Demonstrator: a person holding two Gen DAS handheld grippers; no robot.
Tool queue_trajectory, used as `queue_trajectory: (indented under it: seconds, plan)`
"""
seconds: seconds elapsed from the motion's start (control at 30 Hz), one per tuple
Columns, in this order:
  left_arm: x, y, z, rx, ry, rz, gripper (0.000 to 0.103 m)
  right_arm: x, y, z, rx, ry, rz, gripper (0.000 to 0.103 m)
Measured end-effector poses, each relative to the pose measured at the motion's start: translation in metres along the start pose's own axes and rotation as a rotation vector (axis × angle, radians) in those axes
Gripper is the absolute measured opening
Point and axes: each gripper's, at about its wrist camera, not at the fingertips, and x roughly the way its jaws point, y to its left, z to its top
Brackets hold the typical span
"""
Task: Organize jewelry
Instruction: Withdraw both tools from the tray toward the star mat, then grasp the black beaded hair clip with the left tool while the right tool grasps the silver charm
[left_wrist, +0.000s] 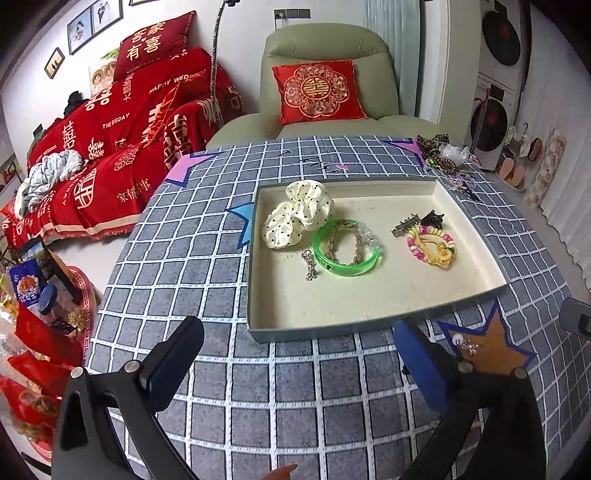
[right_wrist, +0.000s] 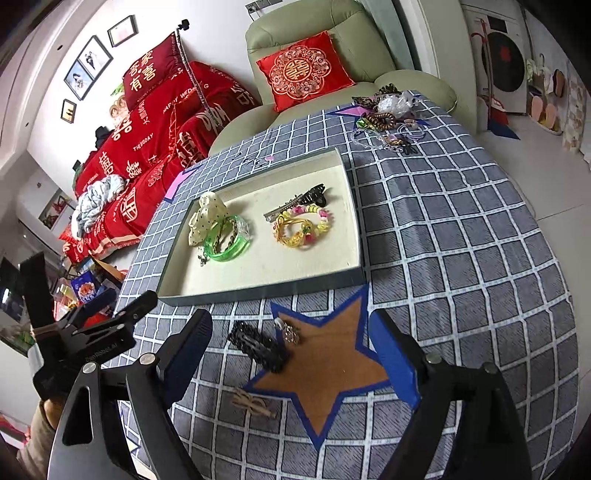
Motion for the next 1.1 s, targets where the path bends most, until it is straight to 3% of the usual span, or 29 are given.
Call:
queue_trajectory:
  seconds: [0.17,0.47,0.7,1.1]
  plan:
    - [-0.008,-0.002,-0.014,0.005,-0.005,-0.003,0.103,-0.001,-0.002,-0.011,-0.013,0.031,-0.019,0.089]
    - [-0.009,-0.028,-0.047,-0.029,0.106,-0.081,0.103,0.009,-0.014,-0.032,-0.030,0.081,-0.057,0.089]
    - [0.009,-0.055,-0.048,-0.148,0.200,-0.102,0.103,0.004,-0.037,-0.033,0.005,0.072,-0.083,0.089]
    - [0.039,-0.091,-0.044,-0.195,0.267,-0.034,0.103,0.011,-0.063,-0.028,0.048,0.073,-0.087,0.089]
